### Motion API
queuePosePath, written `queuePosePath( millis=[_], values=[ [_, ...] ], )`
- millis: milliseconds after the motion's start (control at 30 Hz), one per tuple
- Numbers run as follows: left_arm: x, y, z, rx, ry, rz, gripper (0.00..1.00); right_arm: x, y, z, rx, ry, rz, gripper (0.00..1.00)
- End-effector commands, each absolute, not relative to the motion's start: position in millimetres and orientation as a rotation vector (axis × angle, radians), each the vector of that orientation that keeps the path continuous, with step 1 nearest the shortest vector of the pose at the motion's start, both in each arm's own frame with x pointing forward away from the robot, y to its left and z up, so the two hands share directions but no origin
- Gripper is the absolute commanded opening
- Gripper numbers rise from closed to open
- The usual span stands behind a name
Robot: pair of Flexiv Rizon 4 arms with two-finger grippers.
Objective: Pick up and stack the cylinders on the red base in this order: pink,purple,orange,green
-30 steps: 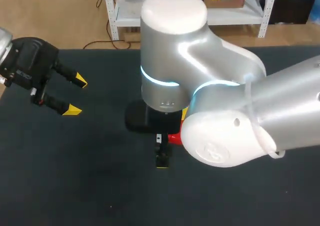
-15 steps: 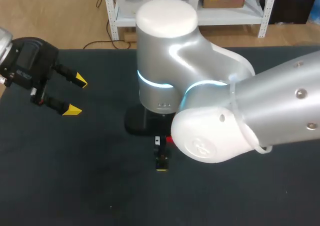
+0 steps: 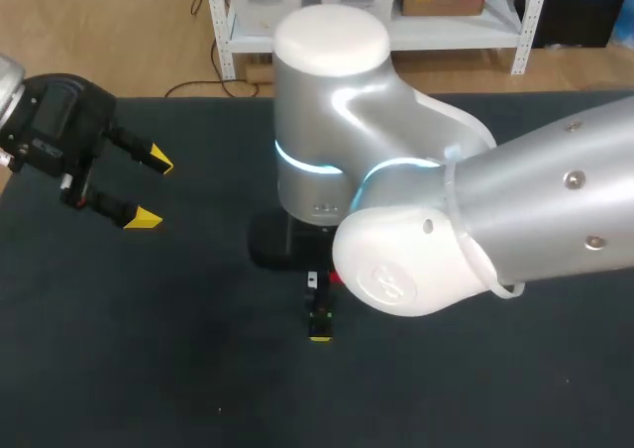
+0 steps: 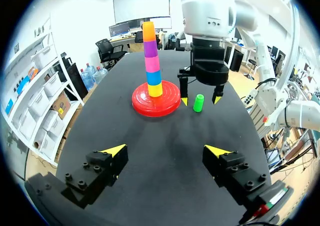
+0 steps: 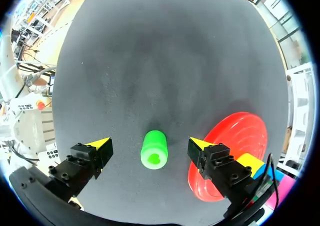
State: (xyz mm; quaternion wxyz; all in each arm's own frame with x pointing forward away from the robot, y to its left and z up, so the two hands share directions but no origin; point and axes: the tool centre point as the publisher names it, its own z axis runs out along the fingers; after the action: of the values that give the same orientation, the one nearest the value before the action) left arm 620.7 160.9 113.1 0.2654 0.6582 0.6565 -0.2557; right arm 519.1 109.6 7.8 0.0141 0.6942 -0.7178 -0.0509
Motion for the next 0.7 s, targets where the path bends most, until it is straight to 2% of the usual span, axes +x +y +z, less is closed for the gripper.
queuePosePath(
  millis=[33,700],
  values=[
    [620.7,161.0,112.5,1.778,1.771,-0.69,1.0,518.9,107.1,4.2,2.158,-2.236,-0.165,0.0],
    [620.7,161.0,112.5,1.778,1.771,-0.69,1.0,518.5,104.7,2.1,2.136,-2.259,-0.182,0.0]
  ],
)
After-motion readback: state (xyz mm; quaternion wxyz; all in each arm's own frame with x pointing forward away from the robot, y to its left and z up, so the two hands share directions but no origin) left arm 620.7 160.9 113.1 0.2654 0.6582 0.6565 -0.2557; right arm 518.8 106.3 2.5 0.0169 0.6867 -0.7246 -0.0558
